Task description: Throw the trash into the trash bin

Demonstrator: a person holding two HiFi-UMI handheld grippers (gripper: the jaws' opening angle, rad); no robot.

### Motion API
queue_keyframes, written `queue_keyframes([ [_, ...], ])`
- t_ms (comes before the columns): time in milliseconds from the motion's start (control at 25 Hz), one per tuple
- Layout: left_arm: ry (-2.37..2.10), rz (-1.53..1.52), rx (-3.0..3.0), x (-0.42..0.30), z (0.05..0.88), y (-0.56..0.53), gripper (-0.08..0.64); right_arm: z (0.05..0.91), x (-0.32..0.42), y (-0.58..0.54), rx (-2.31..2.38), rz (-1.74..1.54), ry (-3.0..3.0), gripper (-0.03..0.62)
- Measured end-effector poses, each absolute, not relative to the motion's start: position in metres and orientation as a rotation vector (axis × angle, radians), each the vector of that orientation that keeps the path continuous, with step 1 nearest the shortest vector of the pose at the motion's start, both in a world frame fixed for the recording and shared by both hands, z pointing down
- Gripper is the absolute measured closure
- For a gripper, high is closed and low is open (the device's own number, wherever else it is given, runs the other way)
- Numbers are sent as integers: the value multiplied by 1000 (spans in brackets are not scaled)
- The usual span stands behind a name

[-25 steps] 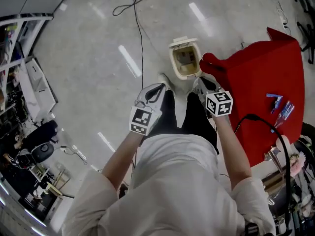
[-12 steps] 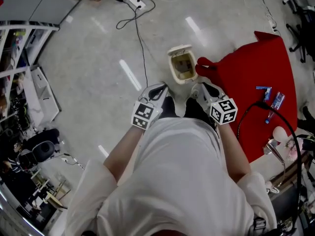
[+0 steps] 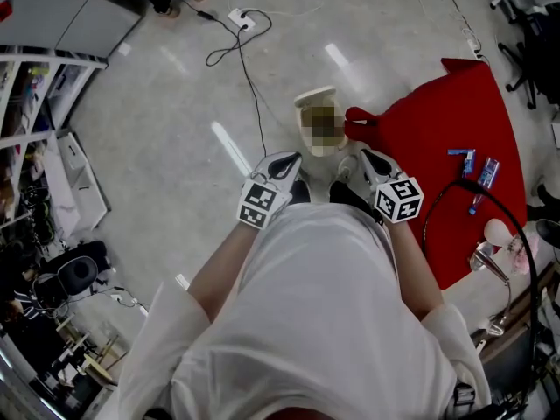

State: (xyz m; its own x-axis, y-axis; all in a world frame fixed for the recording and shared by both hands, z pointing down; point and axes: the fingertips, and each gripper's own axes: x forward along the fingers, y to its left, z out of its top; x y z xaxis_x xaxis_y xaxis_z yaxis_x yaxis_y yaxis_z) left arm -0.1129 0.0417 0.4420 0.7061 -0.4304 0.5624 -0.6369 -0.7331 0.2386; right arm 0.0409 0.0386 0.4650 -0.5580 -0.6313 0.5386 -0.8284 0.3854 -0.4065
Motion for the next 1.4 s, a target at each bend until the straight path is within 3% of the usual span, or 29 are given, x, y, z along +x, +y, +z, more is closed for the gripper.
queue_keyframes([
  [640, -769, 694, 2530, -93, 443, 43, 555, 465, 61, 51, 1373, 963, -2327, 589],
  [920, -767, 698, 2539, -73, 446, 35, 554, 474, 143, 58, 1610, 1000, -2161, 589],
  [1400, -746, 750, 2516, -40, 460, 28, 555, 500, 322, 95, 1954, 944, -1735, 503],
])
